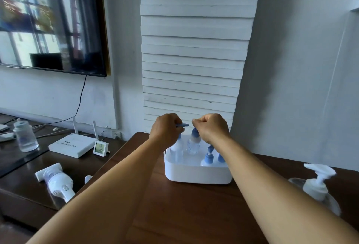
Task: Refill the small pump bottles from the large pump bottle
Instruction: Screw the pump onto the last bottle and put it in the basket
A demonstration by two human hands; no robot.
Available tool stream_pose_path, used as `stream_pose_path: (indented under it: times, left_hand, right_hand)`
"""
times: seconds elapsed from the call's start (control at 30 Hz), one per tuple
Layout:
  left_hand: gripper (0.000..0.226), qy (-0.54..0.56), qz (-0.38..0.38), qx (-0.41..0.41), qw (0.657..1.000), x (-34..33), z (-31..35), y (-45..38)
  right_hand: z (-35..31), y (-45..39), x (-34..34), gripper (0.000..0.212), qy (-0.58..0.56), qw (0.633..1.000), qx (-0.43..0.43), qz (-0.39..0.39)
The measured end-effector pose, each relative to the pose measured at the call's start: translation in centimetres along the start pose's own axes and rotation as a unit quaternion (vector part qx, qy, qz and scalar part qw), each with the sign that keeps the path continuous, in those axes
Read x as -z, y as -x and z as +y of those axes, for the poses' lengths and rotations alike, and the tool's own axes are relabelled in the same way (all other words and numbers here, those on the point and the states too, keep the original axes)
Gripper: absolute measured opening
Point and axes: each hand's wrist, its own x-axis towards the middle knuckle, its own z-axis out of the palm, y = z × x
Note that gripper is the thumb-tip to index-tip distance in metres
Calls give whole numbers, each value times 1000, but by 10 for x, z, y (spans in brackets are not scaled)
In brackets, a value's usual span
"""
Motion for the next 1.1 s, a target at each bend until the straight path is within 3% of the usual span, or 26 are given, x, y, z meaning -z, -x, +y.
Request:
stream_pose_path:
  times: [0.3, 0.53, 0.77, 1.03, 1.1]
  left_hand:
    - [32, -10, -23, -34, 999, -5, -9, -24]
    - [41, -23, -32, -77, 996, -8, -6, -28]
    - [39, -19, -43, -106, 993, -3, -8, -22]
    - [43, 36, -74, -70, 994, 1, -8, -15]
    - [48, 37, -67, -66, 995, 5, -4, -11]
  right_hand:
    - [6, -34, -19, 16, 111, 992, -12, -62]
    - [8, -49, -32, 20, 161, 980, -78, -83]
    - [4, -50, -31, 13, 112, 981, -123, -101]
    - [-1, -48, -27, 35, 150, 976, -108, -118]
    - [-2, -48, -16, 38, 150, 979, -103, -91]
